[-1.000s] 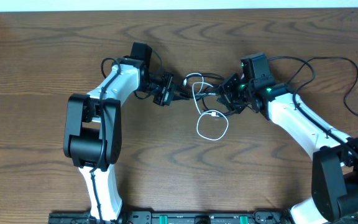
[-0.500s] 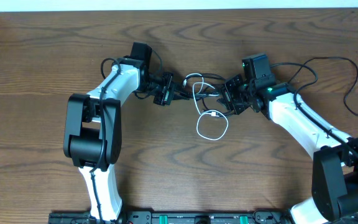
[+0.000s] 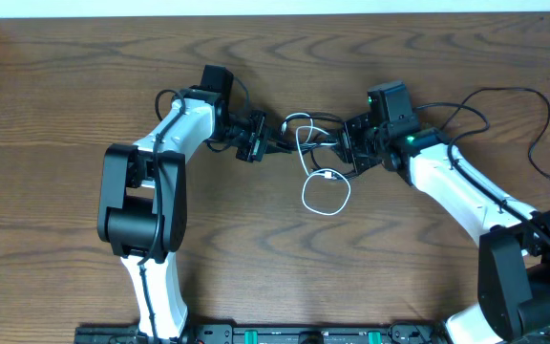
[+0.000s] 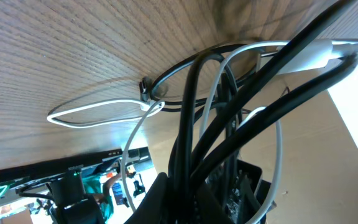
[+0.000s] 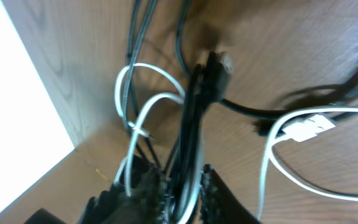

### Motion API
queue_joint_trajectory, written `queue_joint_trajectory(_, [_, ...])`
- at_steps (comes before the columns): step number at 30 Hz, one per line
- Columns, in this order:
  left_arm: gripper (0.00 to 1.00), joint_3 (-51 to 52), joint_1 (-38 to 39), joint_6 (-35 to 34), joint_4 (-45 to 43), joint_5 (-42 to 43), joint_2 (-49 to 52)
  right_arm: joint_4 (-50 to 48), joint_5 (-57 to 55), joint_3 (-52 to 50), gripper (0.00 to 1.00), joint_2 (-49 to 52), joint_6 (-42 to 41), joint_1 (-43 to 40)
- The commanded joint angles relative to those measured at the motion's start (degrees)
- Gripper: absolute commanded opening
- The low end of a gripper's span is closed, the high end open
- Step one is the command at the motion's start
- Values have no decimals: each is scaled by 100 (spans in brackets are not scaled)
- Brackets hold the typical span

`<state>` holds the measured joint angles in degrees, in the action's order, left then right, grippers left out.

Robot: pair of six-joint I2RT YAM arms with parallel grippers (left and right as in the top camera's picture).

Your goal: Untangle cables

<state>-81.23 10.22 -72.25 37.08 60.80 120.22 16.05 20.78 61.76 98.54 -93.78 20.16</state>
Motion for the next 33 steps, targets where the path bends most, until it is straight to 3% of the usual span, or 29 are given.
queue_joint_trajectory(1, [8,0,-17,-94,15,114,74,-96,-297,35,12,26,-142,55])
queue_joint_trajectory(8, [8,0,-17,-92,15,111,74,-133,-525,35,1,26,-111,17])
queue_joint_trajectory(16, [8,0,-17,142,17,-271,74,-903,-420,35,1,26,1464,-131])
queue_joint_trajectory(22, [8,0,-17,455,17,-514,74,-2048,710,35,1,26,3075,-417])
queue_joint_trajectory(33, [8,0,-17,927,17,-1036,74,-2544,2225,35,1,26,3676,-1290])
